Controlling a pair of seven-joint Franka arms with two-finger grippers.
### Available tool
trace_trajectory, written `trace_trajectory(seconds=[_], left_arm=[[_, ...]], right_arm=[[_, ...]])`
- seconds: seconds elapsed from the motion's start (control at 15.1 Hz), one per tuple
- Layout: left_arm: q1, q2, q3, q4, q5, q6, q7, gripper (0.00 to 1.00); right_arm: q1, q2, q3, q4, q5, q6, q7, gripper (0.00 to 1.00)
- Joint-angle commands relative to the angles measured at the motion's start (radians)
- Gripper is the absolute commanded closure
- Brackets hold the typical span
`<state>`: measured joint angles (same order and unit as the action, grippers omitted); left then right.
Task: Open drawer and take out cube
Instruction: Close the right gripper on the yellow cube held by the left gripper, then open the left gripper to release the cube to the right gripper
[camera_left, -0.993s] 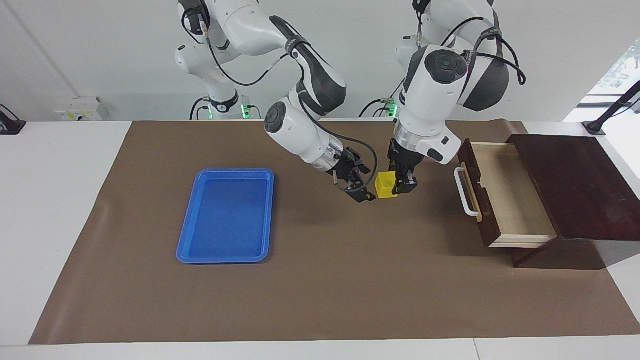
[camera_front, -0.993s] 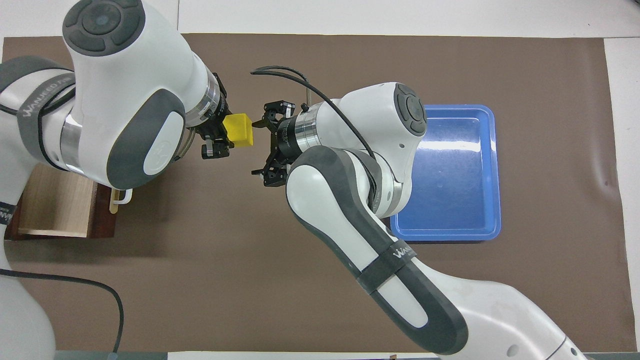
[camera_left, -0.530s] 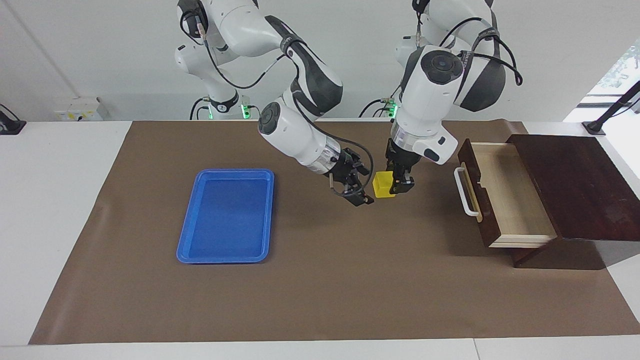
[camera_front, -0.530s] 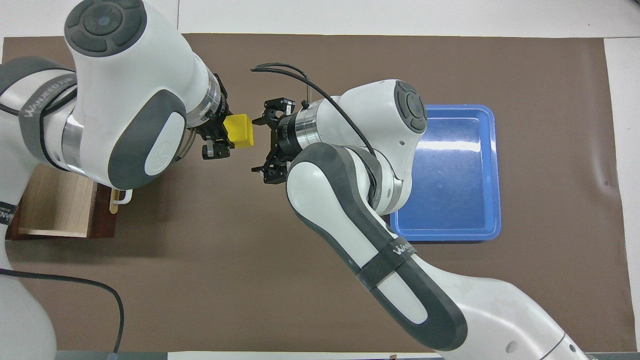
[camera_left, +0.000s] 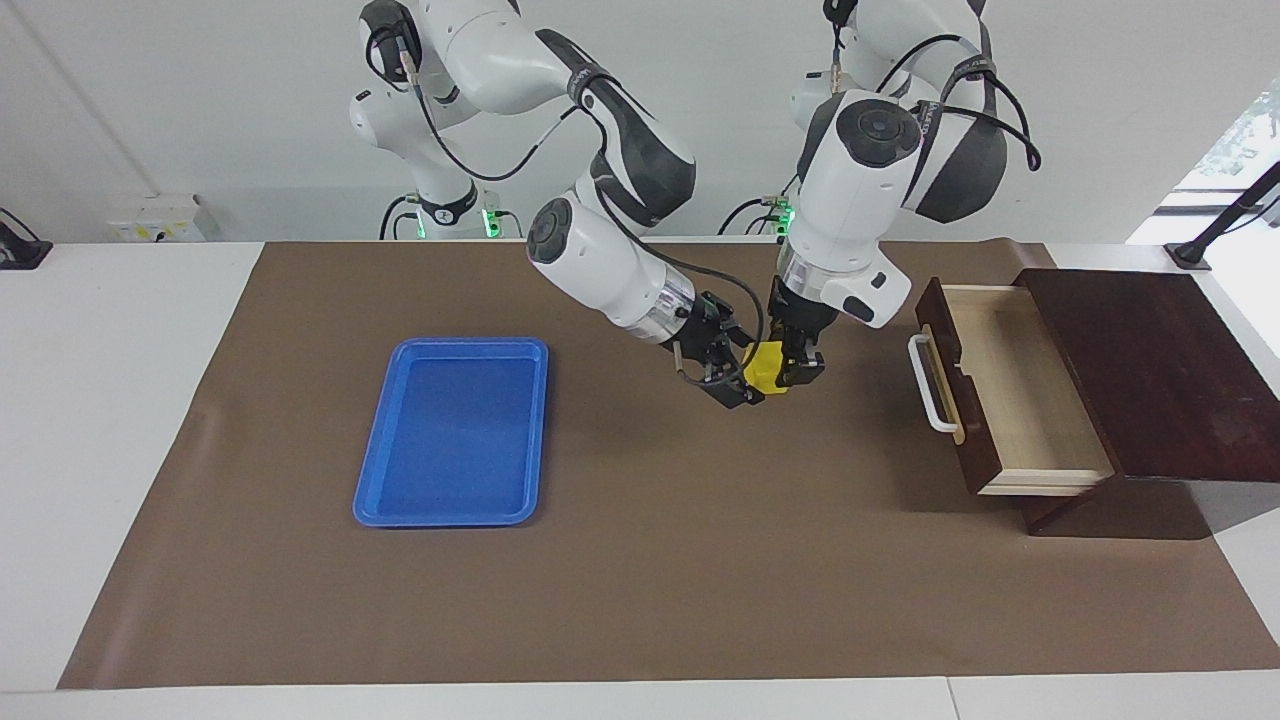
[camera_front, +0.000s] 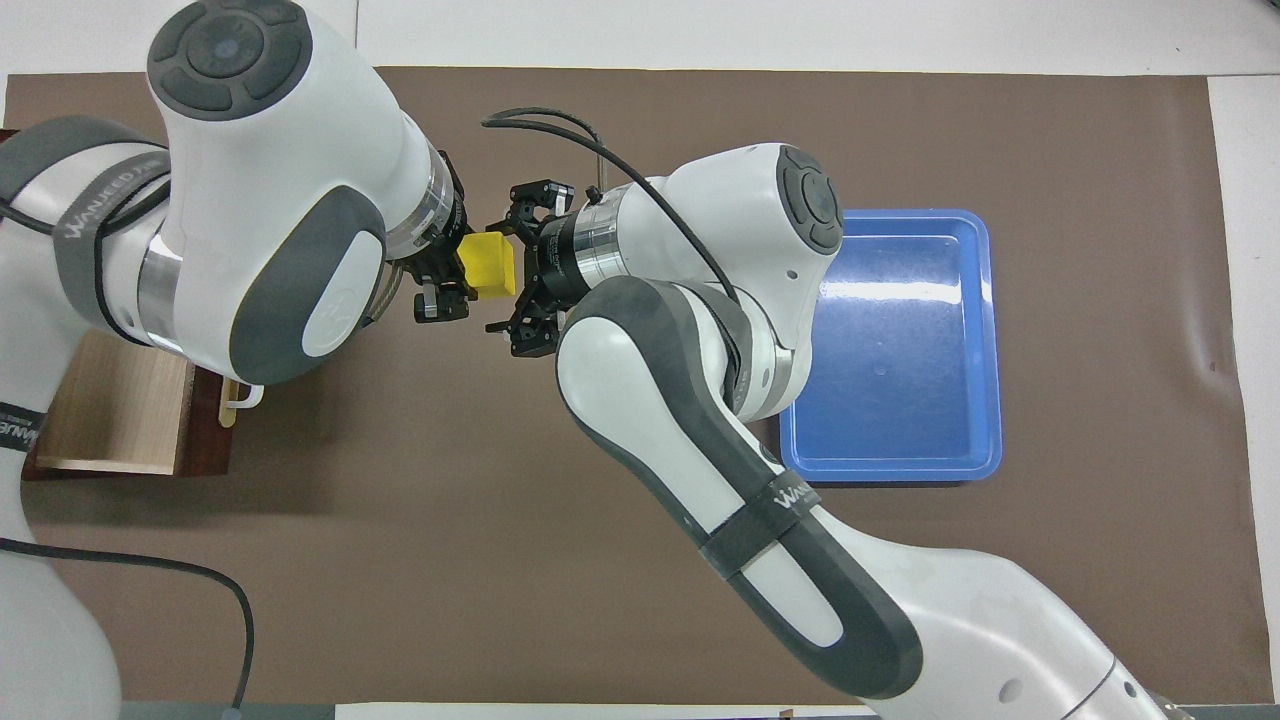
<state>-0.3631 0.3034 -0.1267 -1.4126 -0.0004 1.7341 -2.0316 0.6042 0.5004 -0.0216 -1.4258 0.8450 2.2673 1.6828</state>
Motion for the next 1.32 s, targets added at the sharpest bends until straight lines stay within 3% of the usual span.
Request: trace_trajectory(seconds=[0.0,0.53,0.6,0.66,0.73,1.26], left_arm=[[-0.014,-0.001,0.015,-0.005,-0.015,0.015,-0.012,1.00],[-0.014,-0.003,0.015,-0.011,-0.013,0.021,-0.010,1.00],[-0.014,-0.003,0.015,-0.012,-0.012,0.024,-0.010,1.00],[-0.014,-0.003,0.015,-0.014,-0.012,0.024,-0.010,1.00],[-0.014,-0.003,0.015,-0.016,-0.012,0.024,-0.009,1.00],[-0.014,-0.007,0.015,-0.034,-0.009,0.036,-0.007,1.00]], right_arm=[[-0.003,0.017,0.002,0.031,-0.029,-0.017,0.034,0.00],[-0.003,0.015,0.002,0.024,-0.035,-0.014,0.035,0.00],[-0.001,0.015,0.002,0.021,-0.037,-0.014,0.035,0.13],[-0.001,0.015,0.002,0.021,-0.035,-0.012,0.035,0.69],[-0.004,0.015,0.002,0.021,-0.035,-0.015,0.035,1.00],[-0.004,0.018,0.002,0.031,-0.083,-0.017,0.055,1.00]])
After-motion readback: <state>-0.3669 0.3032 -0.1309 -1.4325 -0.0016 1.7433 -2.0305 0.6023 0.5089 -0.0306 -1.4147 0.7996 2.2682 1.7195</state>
